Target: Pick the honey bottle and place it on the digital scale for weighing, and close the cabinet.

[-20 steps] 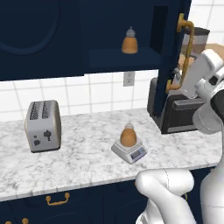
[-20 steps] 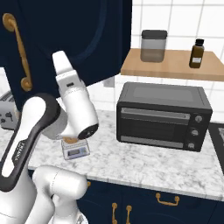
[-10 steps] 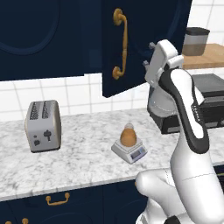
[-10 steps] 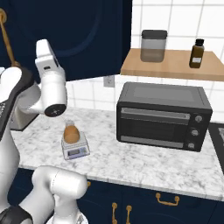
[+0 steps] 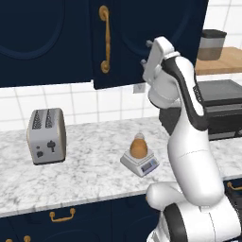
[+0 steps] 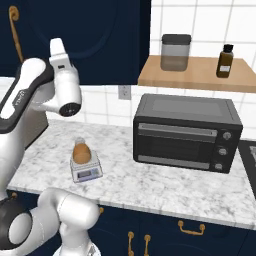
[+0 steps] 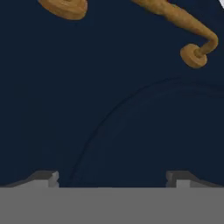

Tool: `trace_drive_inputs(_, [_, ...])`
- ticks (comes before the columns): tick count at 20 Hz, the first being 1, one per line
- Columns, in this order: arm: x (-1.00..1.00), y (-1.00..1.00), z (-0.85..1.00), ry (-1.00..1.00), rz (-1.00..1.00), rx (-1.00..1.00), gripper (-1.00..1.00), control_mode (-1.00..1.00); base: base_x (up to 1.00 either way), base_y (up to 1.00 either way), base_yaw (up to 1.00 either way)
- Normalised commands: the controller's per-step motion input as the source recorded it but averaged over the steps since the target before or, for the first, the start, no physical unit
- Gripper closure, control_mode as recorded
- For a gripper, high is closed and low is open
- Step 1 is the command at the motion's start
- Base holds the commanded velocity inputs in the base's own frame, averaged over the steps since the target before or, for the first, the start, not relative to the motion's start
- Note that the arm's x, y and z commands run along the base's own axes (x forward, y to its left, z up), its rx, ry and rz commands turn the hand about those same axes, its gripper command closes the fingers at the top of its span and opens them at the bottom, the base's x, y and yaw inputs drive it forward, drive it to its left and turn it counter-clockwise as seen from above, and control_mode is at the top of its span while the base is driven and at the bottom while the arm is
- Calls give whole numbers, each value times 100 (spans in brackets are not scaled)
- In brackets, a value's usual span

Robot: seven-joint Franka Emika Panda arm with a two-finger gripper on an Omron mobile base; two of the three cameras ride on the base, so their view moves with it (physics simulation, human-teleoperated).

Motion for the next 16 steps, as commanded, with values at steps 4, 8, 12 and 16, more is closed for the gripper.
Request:
trace_drive_inputs(4, [85, 0, -11, 0, 0, 0, -100, -100, 0, 0, 0])
trace_drive_inputs(8, [90, 0, -8, 0, 0, 0, -100, -100, 0, 0, 0])
trace_drive_inputs(12, [68, 0, -6, 0, 0, 0, -100, -100, 0, 0, 0])
trace_drive_inputs(16, [0, 0, 0, 0, 0, 0, -100, -100, 0, 0, 0])
